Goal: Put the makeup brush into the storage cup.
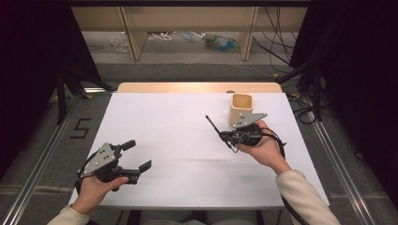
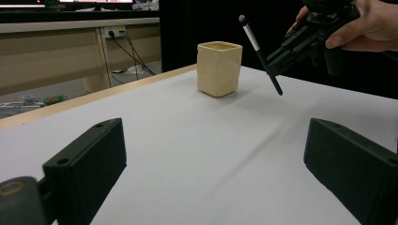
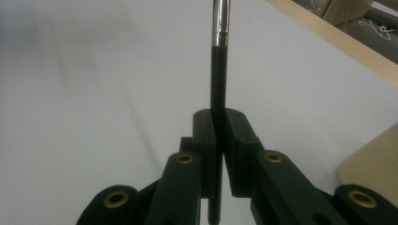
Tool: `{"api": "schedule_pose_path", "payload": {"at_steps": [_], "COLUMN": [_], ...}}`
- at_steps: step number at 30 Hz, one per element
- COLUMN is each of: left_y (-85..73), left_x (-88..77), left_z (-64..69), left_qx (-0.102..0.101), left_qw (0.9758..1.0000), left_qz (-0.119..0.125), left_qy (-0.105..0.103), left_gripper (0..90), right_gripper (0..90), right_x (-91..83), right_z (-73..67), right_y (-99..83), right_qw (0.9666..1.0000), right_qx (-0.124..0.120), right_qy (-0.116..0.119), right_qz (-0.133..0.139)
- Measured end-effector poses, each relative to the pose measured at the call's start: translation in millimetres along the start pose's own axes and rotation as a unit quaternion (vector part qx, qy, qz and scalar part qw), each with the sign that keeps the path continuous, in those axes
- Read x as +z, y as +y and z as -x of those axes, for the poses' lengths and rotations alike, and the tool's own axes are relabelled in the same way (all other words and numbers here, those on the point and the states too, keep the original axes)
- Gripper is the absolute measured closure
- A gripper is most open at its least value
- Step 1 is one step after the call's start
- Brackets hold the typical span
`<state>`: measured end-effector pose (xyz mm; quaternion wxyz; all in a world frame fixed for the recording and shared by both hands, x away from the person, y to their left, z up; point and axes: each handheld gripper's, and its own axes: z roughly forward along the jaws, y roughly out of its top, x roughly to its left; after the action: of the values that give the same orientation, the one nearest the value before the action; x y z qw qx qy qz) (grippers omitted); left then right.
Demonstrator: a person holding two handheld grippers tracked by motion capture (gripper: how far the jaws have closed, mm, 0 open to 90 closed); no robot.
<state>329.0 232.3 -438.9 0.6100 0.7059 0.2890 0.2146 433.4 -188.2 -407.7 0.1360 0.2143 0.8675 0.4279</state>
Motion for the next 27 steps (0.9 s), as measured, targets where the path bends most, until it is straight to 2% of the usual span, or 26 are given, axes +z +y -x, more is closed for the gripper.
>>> {"api": "schedule_pose_path", "payload": {"at_steps": [12, 20, 24, 25, 27], "left_y": [0.0, 0.0, 0.0, 0.0, 0.0], "left_x": [0.1, 0.0, -0.2, -0.1, -0.1], "left_z": [0.0, -0.1, -0.2, -0.1, -0.1], "left_qx": [0.000, 0.000, 0.000, 0.000, 0.000], "left_qw": [1.0000, 1.0000, 1.0000, 1.0000, 1.0000], "left_qz": [0.000, 0.000, 0.000, 0.000, 0.000], "left_qy": [0.000, 0.000, 0.001, 0.001, 0.001], "left_gripper": [5.6, 5.6, 5.6, 5.6, 5.6], "right_gripper": [84.4, 84.4, 84.3, 84.3, 84.3], "right_x": [-3.1, -3.9, -5.7, -5.9, -6.9], "right_z": [3.3, 4.9, 5.9, 6.3, 6.7], "right_y": [-1.2, -1.9, -2.3, -2.7, -2.7], "right_qw": [0.9996, 0.9991, 0.9986, 0.9980, 0.9980], "right_qx": [0.019, 0.020, 0.030, 0.033, 0.036], "right_qy": [-0.009, -0.019, -0.024, -0.027, -0.026], "right_qz": [0.021, 0.031, 0.038, 0.047, 0.046]}}
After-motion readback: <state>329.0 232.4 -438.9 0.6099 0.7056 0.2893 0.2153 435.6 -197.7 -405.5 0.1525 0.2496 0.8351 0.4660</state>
